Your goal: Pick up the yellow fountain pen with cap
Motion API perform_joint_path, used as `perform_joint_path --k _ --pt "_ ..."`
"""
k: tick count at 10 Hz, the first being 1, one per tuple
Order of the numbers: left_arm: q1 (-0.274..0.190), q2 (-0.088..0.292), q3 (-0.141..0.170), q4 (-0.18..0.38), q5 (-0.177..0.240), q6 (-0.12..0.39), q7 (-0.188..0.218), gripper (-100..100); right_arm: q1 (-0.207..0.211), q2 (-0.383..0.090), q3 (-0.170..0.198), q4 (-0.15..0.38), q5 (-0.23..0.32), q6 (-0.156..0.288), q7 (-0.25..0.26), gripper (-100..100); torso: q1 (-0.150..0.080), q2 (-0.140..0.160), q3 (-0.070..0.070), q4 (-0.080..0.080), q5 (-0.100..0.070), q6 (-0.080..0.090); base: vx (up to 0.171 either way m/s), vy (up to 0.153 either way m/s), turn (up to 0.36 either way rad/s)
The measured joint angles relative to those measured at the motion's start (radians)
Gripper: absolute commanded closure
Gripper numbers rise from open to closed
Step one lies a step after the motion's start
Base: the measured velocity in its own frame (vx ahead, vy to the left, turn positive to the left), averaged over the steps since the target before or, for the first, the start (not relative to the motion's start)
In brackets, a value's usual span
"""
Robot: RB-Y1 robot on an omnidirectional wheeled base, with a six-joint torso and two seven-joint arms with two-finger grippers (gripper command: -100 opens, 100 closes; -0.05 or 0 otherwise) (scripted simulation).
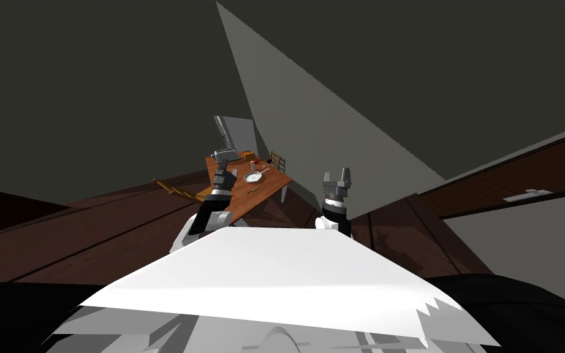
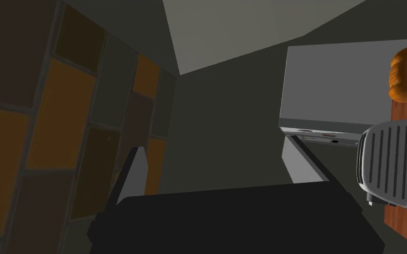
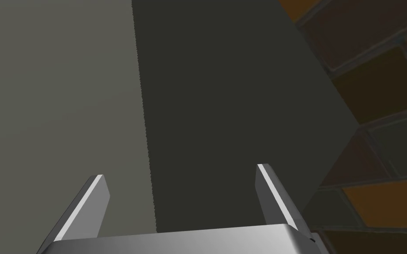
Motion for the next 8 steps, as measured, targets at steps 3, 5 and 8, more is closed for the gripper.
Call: perform_joint_path --k 3,5,8 --pt "-0.025 0.057 0.022 0.077 0.028 0.073 -0.001 -100 0.0 0.0 0.0 0.0 0.0 0.0 0.0 0 -0.002 0.0 0.0 0.0 -0.001 0.0 0.015 -0.082 -0.109" --pt "-0.041 0.084 0.033 0.116 0.044 0.129 -0.002 -100 0.0 0.0 0.0 0.0 0.0 0.0 0.0 0 -0.002 -0.001 -0.001 0.0 0.0 0.0 0.027 -0.08 -0.091" --pt "-0.051 0.132 0.057 0.17 0.075 0.214 0.003 -100 0.0 0.0 0.0 0.0 0.0 0.0 0.0 0 -0.002 -0.001 -0.001 0.0 -0.001 0.0 0.026 -0.07 -0.083"
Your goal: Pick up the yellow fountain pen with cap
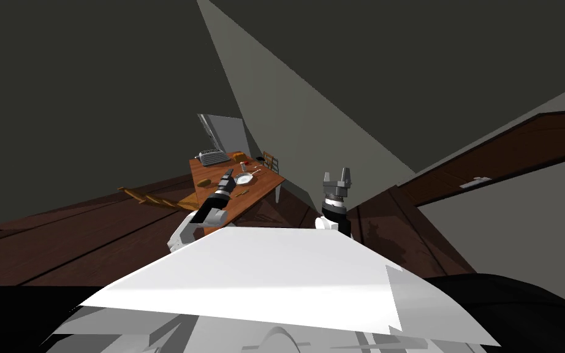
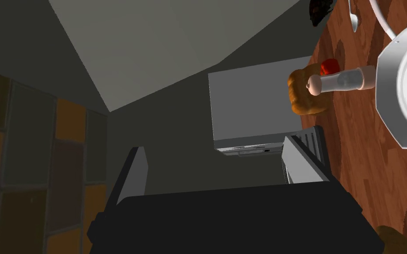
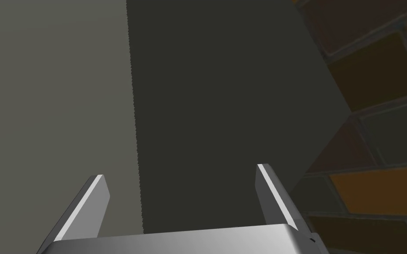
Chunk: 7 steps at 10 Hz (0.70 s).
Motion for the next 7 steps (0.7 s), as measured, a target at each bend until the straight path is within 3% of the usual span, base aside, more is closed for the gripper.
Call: perform_joint_path --k 7 --pt "-0.037 0.081 0.045 0.163 0.062 0.168 -0.002 -100 0.0 0.0 0.0 0.0 0.0 0.0 0.0 0 0.001 0.001 0.0 0.0 0.0 -0.001 0.027 -0.076 -0.104"
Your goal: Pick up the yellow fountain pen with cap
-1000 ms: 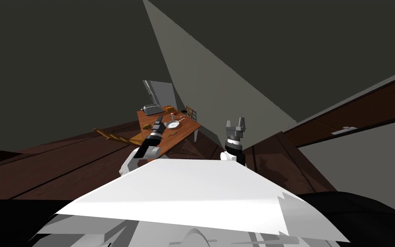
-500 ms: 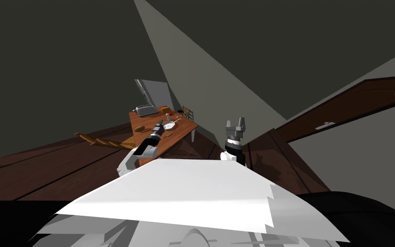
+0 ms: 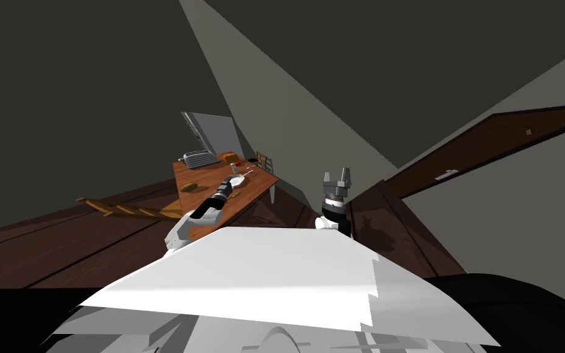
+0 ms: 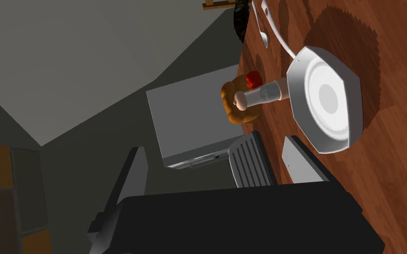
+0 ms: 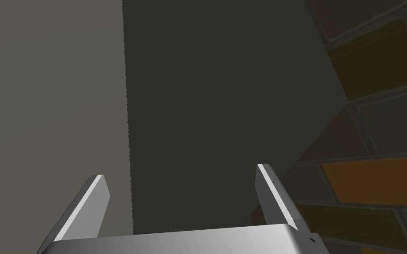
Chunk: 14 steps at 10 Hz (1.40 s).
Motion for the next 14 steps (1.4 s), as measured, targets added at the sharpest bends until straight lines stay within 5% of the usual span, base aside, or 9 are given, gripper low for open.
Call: perform_joint_path --k 6,14 --pt "-0.048 0.066 0.045 0.124 0.057 0.164 0.0 -100 0.0 0.0 0.0 0.0 0.0 0.0 0.0 0 0.002 0.0 0.0 0.0 0.0 0.0 0.035 -0.049 -0.071" --pt "-0.122 0.15 0.108 0.368 0.146 0.364 -0.002 -100 0.0 0.0 0.0 0.0 0.0 0.0 0.0 0 0.002 -0.001 -0.001 0.0 0.0 0.0 0.049 -0.042 -0.08"
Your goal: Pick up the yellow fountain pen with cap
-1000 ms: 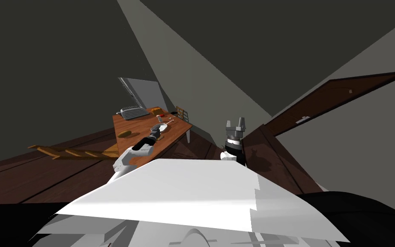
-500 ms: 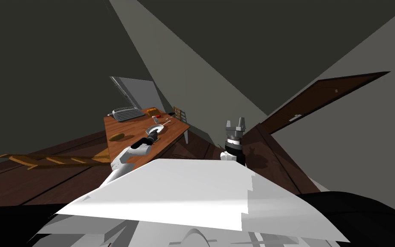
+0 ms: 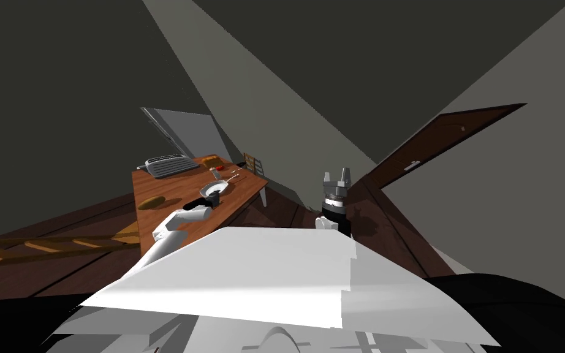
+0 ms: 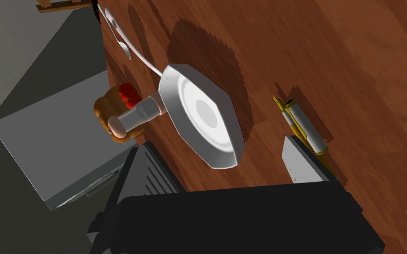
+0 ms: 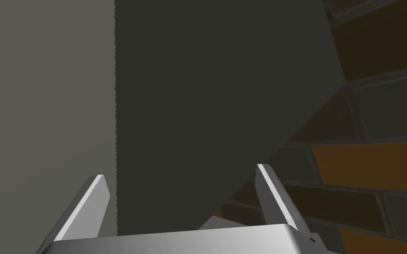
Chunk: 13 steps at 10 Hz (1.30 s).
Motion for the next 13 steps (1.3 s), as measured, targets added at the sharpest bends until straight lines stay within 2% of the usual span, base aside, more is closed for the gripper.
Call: perform_joint_path --k 3,4,6,8,9,10,11,12,13 --pt "-0.008 0.021 0.027 0.058 0.028 0.086 0.001 -100 0.0 0.0 0.0 0.0 0.0 0.0 0.0 0 0.001 0.0 0.0 0.0 0.0 0.0 0.051 -0.018 -0.062" --pt "-0.023 0.035 0.036 0.101 0.048 0.107 -0.003 -100 0.0 0.0 0.0 0.0 0.0 0.0 0.0 0 0.002 0.0 0.0 0.0 0.0 0.0 0.045 -0.008 -0.04" --pt "-0.041 0.045 0.052 0.161 0.061 0.152 -0.002 -100 0.0 0.0 0.0 0.0 0.0 0.0 0.0 0 0.002 0.0 0.0 0.0 0.0 0.0 0.053 -0.002 -0.051" --pt "-0.047 0.059 0.07 0.21 0.084 0.198 -0.004 -100 0.0 0.0 0.0 0.0 0.0 0.0 0.0 0 0.003 0.0 0.0 0.0 0.001 0.0 0.052 0.005 -0.04" --pt "-0.059 0.06 0.075 0.23 0.083 0.222 -0.001 -100 0.0 0.0 0.0 0.0 0.0 0.0 0.0 0 0.003 0.0 0.0 0.0 0.001 0.0 0.049 0.021 -0.061" --pt "-0.076 0.072 0.084 0.273 0.097 0.246 -0.002 -100 0.0 0.0 0.0 0.0 0.0 0.0 0.0 0 0.004 0.0 0.0 0.0 0.001 0.0 0.045 0.018 -0.022" --pt "-0.074 0.075 0.092 0.285 0.104 0.267 -0.001 -100 0.0 0.0 0.0 0.0 0.0 0.0 0.0 0 0.003 0.001 0.0 0.0 0.001 -0.001 0.05 0.015 -0.025" --pt "-0.087 0.09 0.103 0.334 0.126 0.285 -0.008 -100 0.0 0.0 0.0 0.0 0.0 0.0 0.0 0 0.004 0.0 0.0 0.0 0.001 -0.001 0.048 0.018 -0.019" --pt "-0.09 0.093 0.109 0.35 0.132 0.302 -0.01 -100 0.0 0.0 0.0 0.0 0.0 0.0 0.0 0 0.003 0.001 0.0 0.0 0.001 -0.001 0.057 0.021 -0.034"
